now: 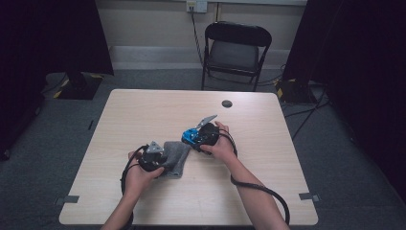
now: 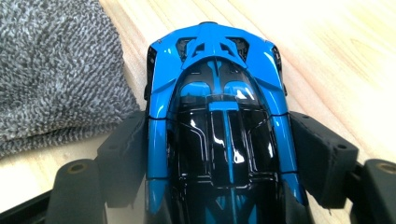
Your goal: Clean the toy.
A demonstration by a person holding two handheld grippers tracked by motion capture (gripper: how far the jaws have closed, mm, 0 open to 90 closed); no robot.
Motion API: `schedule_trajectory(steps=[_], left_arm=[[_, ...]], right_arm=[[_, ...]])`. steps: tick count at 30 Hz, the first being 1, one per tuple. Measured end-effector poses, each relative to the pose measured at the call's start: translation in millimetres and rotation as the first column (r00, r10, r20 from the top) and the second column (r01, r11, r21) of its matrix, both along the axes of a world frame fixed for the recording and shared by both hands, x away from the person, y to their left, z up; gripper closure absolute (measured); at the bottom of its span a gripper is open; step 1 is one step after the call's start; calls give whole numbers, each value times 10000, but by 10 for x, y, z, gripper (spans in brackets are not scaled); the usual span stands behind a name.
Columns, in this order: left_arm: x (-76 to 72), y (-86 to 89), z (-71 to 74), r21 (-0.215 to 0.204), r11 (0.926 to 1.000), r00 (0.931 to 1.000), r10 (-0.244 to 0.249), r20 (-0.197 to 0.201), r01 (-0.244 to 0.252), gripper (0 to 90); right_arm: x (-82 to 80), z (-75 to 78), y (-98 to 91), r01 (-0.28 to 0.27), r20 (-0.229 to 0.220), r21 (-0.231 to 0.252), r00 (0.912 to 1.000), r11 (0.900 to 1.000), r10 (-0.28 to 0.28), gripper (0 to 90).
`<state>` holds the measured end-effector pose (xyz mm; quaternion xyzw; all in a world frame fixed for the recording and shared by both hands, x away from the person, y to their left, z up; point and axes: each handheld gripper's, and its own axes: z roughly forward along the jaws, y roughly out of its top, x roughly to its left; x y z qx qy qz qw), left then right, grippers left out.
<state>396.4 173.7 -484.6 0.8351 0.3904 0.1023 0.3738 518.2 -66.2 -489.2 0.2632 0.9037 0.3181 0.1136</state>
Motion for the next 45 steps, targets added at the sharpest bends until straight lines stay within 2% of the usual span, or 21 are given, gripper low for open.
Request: schedule_trajectory(steps=[3,4,6,8,9,15,18,22,24,32,38,39,41,45], left_arm=[[1,1,-1,-11,10000,10000,-3,-2,3,550],[3,-1,0,-58,10000,10000,22,-43,-23,550],[8,-1,0,-59,10000,10000,11,-59,-11,550],[7,-2,0,-77,10000,10000,25,-67,-26,550],[8,1,0,-38,10000,10000,-8,-29,8,550],[3,-1,-1,-61,10000,10000,26,-34,-26,549],[8,4,0,-49,10000,10000,17,-35,-17,550],[9,4,-1,-57,10000,10000,5,-44,-6,549],[9,4,-2,-64,10000,10000,0,-43,0,548],[11,6,-4,-93,10000,10000,0,-52,0,547],[8,4,-5,-68,10000,10000,8,-16,-8,547],[8,4,-5,-68,10000,10000,8,-16,-8,547],[8,3,-5,-62,10000,10000,5,-9,-5,547],[5,2,-7,-75,10000,10000,27,17,-27,547]], right_arm=[[-14,24,11,149,-52,-255,9999,9996,-150,264],[-14,46,8,202,-122,-146,9997,9997,-204,272],[-11,63,4,399,-324,-306,9986,9987,-409,274],[-9,60,-4,385,-339,-246,9987,9990,-393,274],[-10,55,-24,549,-412,-126,9976,9984,-554,274],[-30,45,-53,457,-305,-65,9985,9989,-459,273],[-16,48,-70,400,-472,-7,9981,9992,-400,271],[-39,34,-52,267,-166,-242,9995,9993,-272,257],[-36,33,-54,270,-174,-221,9995,9994,-274,256],[3,27,-83,222,-658,-354,9975,9991,-245,229],[-1,21,-87,244,-621,-300,9977,9993,-262,228],[-4,24,-87,308,-638,-304,9974,9991,-327,254],[-9,32,-81,241,-609,-365,9978,9990,-263,255],[-16,53,-54,471,-752,-581,9958,9972,-515,258]])
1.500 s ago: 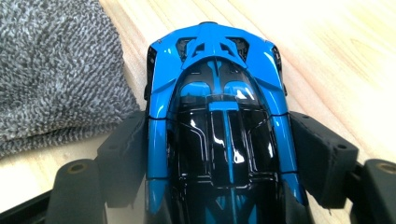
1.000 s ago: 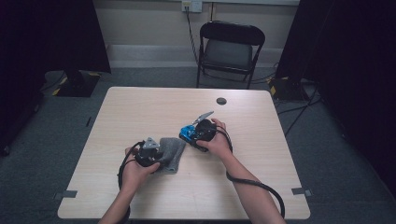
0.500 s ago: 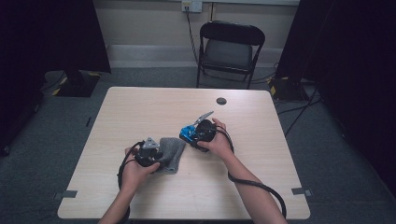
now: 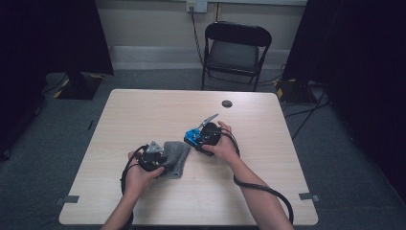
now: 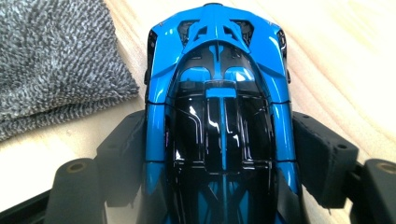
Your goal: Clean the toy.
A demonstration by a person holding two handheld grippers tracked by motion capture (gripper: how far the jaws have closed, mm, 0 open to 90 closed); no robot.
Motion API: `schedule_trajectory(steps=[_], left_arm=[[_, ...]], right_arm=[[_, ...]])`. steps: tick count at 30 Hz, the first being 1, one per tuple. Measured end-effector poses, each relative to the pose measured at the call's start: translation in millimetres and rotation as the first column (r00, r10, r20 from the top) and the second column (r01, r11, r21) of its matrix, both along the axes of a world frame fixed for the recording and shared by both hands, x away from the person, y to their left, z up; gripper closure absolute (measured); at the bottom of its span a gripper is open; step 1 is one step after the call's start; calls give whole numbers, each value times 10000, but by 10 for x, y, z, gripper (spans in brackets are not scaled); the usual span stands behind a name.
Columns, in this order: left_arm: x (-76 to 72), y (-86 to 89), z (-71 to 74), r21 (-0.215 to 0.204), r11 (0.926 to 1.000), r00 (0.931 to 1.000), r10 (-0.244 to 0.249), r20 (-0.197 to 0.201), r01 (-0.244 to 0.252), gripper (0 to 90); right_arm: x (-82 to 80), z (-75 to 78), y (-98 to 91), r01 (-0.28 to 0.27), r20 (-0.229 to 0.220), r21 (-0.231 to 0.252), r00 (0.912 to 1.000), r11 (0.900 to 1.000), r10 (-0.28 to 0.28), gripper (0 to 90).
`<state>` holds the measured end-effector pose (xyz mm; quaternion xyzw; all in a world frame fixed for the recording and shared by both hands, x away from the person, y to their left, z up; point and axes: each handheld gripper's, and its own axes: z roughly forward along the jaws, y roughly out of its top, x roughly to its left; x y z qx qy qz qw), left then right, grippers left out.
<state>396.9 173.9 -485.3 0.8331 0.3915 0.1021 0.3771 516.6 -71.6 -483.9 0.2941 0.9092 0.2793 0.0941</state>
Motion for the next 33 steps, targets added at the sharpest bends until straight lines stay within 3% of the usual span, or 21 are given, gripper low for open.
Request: schedule_trajectory(steps=[15,22,24,26,27,29,31,33], left_arm=[[-1,-16,16,49,10000,10000,-24,-41,24,527],[-12,-64,18,102,9999,10000,37,-46,-36,423],[-17,-80,14,338,9994,10000,-17,44,16,422],[-42,-135,1,1010,9946,9993,-258,287,228,428],[-54,-162,2,1356,9903,9985,-364,418,305,443],[-69,-195,22,1596,9863,9984,-464,315,408,517],[-71,-214,43,1562,9868,9989,-459,134,433,665],[-53,-197,55,1333,9907,9996,-271,-38,273,722]], right_arm=[[-59,39,-68,174,-16,-69,9998,9998,-174,259],[-100,121,-182,346,-46,231,9994,9991,-345,259],[-121,143,-214,295,-76,347,9995,9990,-292,259],[-177,171,-236,179,12,259,9998,9995,-179,259],[-191,177,-248,162,-15,292,9999,9994,-162,259],[-227,194,-271,116,28,364,9999,9993,-117,259],[-265,212,-293,54,11,383,10000,9993,-54,259],[-311,231,-312,-21,62,362,10000,9993,19,259]])
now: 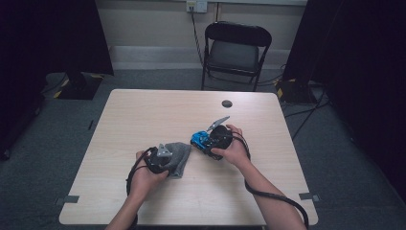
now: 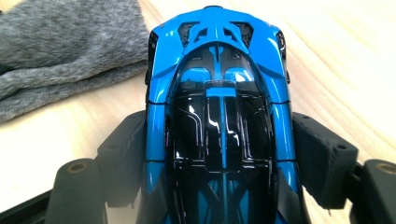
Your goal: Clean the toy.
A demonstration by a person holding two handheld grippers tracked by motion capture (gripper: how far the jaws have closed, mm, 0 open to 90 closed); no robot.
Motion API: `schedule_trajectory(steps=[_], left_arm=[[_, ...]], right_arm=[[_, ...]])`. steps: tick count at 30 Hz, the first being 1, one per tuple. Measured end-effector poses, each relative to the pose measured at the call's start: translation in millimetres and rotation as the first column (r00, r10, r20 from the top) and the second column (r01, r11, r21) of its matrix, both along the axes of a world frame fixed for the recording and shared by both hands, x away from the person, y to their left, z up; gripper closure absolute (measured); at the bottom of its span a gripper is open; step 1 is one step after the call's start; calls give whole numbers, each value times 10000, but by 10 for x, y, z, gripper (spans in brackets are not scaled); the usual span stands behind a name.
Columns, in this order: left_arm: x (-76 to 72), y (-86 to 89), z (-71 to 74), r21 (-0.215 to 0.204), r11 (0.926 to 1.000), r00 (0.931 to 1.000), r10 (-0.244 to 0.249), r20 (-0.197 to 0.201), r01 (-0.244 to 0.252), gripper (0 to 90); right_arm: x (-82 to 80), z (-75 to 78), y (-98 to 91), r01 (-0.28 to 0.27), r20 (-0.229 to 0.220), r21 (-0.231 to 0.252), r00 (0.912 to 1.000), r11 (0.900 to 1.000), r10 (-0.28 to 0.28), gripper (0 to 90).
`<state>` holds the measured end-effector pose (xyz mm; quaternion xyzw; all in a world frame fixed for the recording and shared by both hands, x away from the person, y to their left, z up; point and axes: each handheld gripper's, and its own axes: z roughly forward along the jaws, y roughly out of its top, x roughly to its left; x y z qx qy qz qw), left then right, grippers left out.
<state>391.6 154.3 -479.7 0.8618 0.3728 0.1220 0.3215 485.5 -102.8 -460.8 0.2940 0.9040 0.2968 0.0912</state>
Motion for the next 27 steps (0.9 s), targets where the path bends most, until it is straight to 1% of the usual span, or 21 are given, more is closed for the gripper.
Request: schedule_trajectory(steps=[1,2,4,5,7,8,9,10,12,13,14,15,16,17,18,21,22,23,24,25,27], left_arm=[[0,0,0,0,10000,10000,0,0,0,734],[30,58,21,-547,9979,9994,344,-92,-349,743],[75,126,73,-822,9937,9967,782,221,-761,748],[110,156,100,-1053,9887,9933,1106,345,-1065,749],[203,177,140,-1214,9839,9892,1378,490,-1310,749],[203,177,140,-1214,9839,9892,1378,490,-1310,748],[311,152,160,-1371,9813,9886,1427,479,-1350,748],[366,126,171,-1301,9850,9922,1193,364,-1137,748],[457,66,176,-1636,9822,9950,974,222,-925,747],[489,39,181,-1609,9842,9965,792,273,-738,747],[515,10,186,-1490,9881,9987,419,283,-373,747],[515,10,186,-1490,9881,9987,419,283,-373,747],[545,-48,195,-1537,9875,9982,-271,541,352,748],[545,-48,195,-1537,9875,9982,-271,541,352,748],[549,-111,207,-1527,9841,9952,-836,517,906,750],[536,-131,223,-1643,9822,9952,-831,525,907,757],[527,-138,226,-1836,9784,9951,-876,469,948,757],[508,-141,238,-2024,9724,9929,-1077,497,1156,758],[497,-148,243,-2075,9695,9912,-1238,460,1307,758],[497,-148,243,-2075,9695,9912,-1238,460,1307,758],[463,-169,248,-2013,9670,9877,-1511,397,1560,758]], right_arm=[[-25,9,-11,-59,-45,109,10000,9999,60,259],[-54,18,-21,-107,-19,142,9999,9998,107,259],[-111,36,-42,-211,-35,199,9998,9996,212,259],[-138,41,-56,-190,-12,297,9998,9994,190,259],[-192,58,-72,-368,-34,401,9993,9985,369,259],[-223,71,-71,-417,30,405,9991,9983,416,259],[-253,89,-64,-529,26,398,9986,9978,528,259],[-284,104,-53,-587,96,478,9983,9971,583,259],[-338,142,-22,-784,150,519,9969,9956,777,259],[-360,156,-4,-843,208,473,9963,9953,834,259],[-380,168,10,-900,222,445,9958,9949,891,259],[-390,176,20,-1052,216,467,9943,9933,1043,259],[-405,183,29,-1063,262,471,9941,9932,1052,259],[-416,191,39,-1146,318,417,9930,9925,1133,259],[-420,196,45,-1150,321,426,9930,9924,1137,259],[-408,190,41,-1099,298,343,9936,9933,1089,259],[-397,180,26,-969,327,384,9949,9946,957,259],[-375,159,-2,-897,235,336,9958,9954,889,258],[-372,150,-14,-810,296,309,9963,9962,801,258],[-372,150,-14,-810,296,309,9963,9962,801,258],[-353,136,-44,-695,254,260,9973,9972,689,277]])
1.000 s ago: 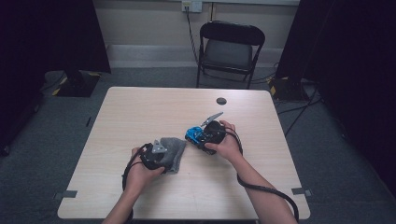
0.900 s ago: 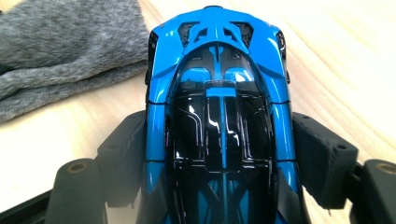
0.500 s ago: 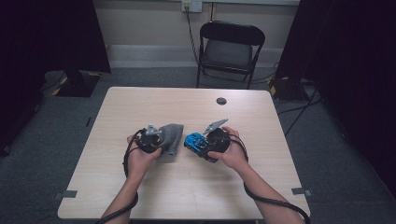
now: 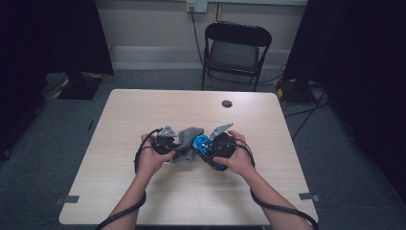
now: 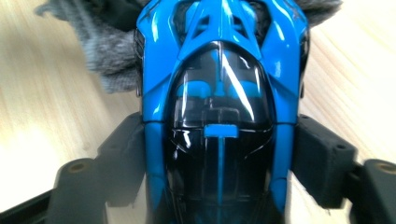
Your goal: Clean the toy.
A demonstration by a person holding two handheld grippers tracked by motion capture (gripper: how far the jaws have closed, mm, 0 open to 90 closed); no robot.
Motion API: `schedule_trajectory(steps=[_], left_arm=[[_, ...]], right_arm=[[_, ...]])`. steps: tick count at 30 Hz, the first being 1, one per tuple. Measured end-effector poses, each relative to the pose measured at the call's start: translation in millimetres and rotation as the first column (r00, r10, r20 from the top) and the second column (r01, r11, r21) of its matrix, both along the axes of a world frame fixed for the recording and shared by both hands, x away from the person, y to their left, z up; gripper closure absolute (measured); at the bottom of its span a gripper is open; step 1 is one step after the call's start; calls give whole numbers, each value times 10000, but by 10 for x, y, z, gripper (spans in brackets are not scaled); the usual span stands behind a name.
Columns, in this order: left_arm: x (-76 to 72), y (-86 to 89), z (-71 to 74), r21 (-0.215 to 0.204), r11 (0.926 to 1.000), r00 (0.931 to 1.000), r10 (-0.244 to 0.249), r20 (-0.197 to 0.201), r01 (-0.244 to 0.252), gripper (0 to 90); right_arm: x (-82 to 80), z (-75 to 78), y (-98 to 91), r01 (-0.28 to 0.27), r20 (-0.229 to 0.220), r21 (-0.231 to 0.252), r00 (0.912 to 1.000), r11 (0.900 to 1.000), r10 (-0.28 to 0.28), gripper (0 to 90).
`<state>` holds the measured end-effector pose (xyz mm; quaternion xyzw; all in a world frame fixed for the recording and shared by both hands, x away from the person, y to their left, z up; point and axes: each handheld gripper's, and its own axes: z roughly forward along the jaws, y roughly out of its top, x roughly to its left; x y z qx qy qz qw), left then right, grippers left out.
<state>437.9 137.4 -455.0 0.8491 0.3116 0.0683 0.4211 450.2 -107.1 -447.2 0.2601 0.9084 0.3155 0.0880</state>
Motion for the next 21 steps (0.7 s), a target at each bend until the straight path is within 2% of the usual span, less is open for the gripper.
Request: schedule_trajectory(steps=[2,5,6,8,11,14,15,16,17,21], left_arm=[[-23,-8,-4,64,10000,9999,-53,102,52,757],[-37,11,-22,128,9999,10000,60,68,-61,755],[-38,21,-24,137,9998,9999,118,89,-119,755],[-35,70,0,26,9997,9994,257,228,-257,754],[-29,118,67,21,9987,9979,501,421,-503,751],[-29,138,105,0,9984,9970,561,527,-562,749],[-42,126,101,228,9980,9969,576,529,-589,748],[-42,126,101,228,9980,9969,576,529,-589,748],[-52,115,63,652,9962,9971,536,537,-571,748],[-72,132,-31,653,9950,9967,730,355,-752,742]], right_arm=[[25,-13,-20,126,-82,-68,9999,9999,-126,278],[29,-27,-12,63,-30,-245,10000,9997,-64,279],[37,-28,-10,-73,-157,-263,9999,9996,69,279],[43,-29,-22,77,-169,-76,9998,9999,-78,279],[49,-26,-18,25,-207,-245,9998,9997,-31,279],[54,-21,-19,30,-201,-156,9998,9999,-33,279],[55,-32,-17,125,-238,-74,9996,9999,-127,279],[56,-43,-6,113,-219,-141,9997,9998,-116,279],[59,-58,6,111,-225,-230,9997,9997,-116,279],[84,-107,27,259,-307,-170,9992,9995,-264,278]])
